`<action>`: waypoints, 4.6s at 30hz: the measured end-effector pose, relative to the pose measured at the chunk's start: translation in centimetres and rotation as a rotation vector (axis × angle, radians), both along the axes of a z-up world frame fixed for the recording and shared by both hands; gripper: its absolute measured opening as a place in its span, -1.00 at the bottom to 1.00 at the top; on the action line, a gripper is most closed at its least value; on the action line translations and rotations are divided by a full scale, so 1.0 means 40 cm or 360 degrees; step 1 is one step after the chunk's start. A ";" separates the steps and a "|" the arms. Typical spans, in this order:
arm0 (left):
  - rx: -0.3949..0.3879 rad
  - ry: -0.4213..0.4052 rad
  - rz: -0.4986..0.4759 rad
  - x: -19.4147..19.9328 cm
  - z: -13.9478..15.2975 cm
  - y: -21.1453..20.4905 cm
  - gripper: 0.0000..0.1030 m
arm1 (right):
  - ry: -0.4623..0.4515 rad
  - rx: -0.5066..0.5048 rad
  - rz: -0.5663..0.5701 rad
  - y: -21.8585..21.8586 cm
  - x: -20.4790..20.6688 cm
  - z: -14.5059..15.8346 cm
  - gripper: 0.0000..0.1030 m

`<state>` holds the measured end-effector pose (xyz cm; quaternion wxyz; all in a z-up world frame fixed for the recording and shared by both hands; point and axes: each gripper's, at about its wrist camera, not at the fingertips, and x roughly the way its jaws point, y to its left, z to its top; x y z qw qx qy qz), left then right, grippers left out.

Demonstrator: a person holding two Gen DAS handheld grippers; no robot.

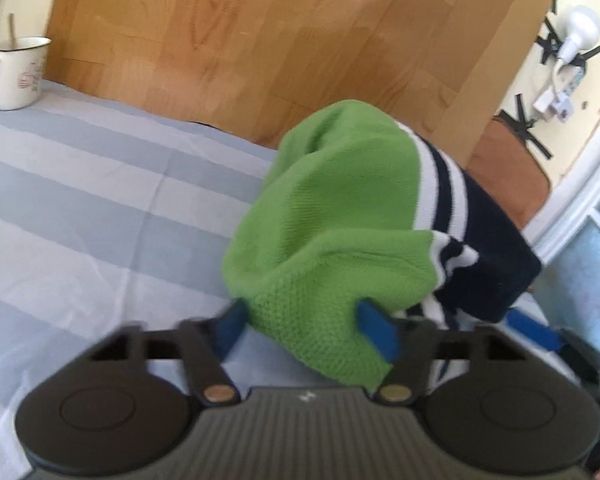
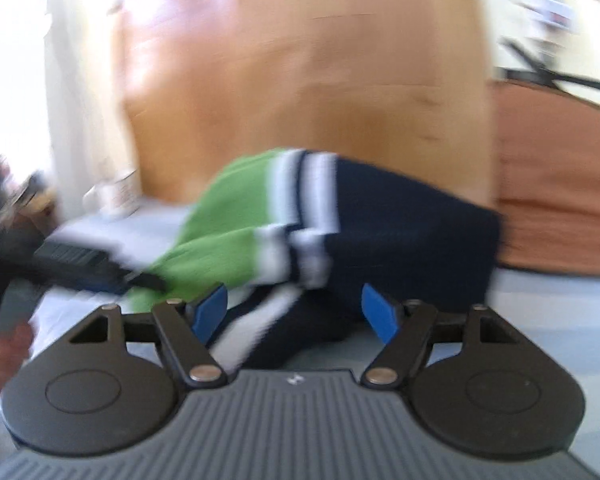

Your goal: Fold small clothes

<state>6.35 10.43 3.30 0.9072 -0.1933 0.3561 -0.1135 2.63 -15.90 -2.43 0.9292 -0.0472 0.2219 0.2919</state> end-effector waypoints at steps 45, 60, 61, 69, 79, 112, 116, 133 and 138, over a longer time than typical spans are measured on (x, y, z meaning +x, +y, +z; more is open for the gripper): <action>0.0587 -0.0474 -0.0280 -0.104 0.049 -0.131 0.01 | -0.0070 0.0444 -0.0491 -0.287 0.005 0.183 -0.70; 0.1104 -0.0702 -0.0225 0.049 -0.020 -0.368 0.07 | -0.0402 0.0432 -0.0336 -0.314 -0.085 0.357 -0.70; 0.1139 -0.0733 -0.0208 0.044 -0.019 -0.372 0.08 | -0.0428 0.0428 -0.0343 -0.320 -0.096 0.371 -0.70; 0.1459 -0.1085 -0.0038 -0.064 -0.081 -0.374 0.30 | -0.0504 0.0404 -0.0439 -0.381 -0.112 0.416 -0.71; 0.1513 -0.1302 -0.0104 -0.088 -0.053 -0.459 -0.56 | -0.0606 0.0390 -0.0472 -0.400 -0.154 0.463 -0.72; 0.1008 -0.1170 0.0081 -0.251 0.367 -0.169 -0.61 | -0.0512 0.0523 -0.0082 -0.324 -0.135 0.484 -0.86; 0.1090 -0.0773 0.0097 -0.008 0.174 -0.156 -0.61 | -0.0060 0.0415 0.0133 -0.235 -0.065 0.225 -0.66; 0.0845 -0.0512 0.0246 0.203 0.119 0.014 -0.61 | 0.0161 -0.0185 0.0213 -0.049 -0.034 -0.020 -0.90; 0.0836 -0.0496 0.0279 0.237 0.149 0.025 -0.61 | -0.0030 -0.0282 0.0074 -0.057 0.028 0.055 -0.89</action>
